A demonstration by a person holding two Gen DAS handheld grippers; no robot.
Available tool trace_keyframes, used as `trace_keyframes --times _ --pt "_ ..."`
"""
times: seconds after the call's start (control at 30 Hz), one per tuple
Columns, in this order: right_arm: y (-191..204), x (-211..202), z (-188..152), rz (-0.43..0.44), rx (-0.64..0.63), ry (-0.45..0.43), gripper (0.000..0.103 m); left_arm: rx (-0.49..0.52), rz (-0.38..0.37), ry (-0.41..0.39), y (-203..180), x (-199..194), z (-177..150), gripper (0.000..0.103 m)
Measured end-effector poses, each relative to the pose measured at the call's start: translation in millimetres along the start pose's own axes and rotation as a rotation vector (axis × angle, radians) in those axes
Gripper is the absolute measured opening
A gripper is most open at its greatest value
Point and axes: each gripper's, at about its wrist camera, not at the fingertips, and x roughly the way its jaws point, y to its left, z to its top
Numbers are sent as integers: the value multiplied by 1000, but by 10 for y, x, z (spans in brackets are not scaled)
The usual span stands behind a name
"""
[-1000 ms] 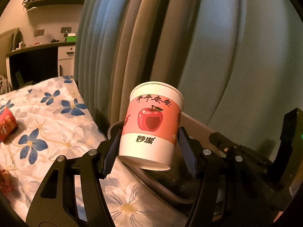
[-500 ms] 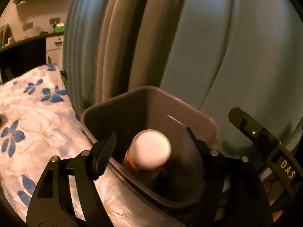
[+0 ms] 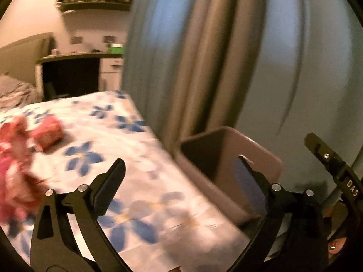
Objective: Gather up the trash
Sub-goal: 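Open both grippers to drop the cup and bag into the bin, then move both open grippers back toward the red cups and pink bags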
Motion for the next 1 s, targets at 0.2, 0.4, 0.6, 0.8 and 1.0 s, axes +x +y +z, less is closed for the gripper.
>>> trace_keyframes --times 0.2,0.4,0.6,0.8,1.0 --pt "335 -66 -56 70 -37 2 83 -54 175 -34 547 -475 -81 96" --pt "721 -127 -120 135 -60 11 84 -107 339 -61 1106 -947 -238 96" --pt "1104 -136 -237 188 -95 50 85 -151 501 -78 1495 -1306 -363 96" --pt "1434 -111 -356 229 -123 93 85 -186 575 -90 1761 -1537 -444 96" --pt "1725 -102 -436 273 -147 116 85 -211 606 -90 1927 -1671 -493 96"
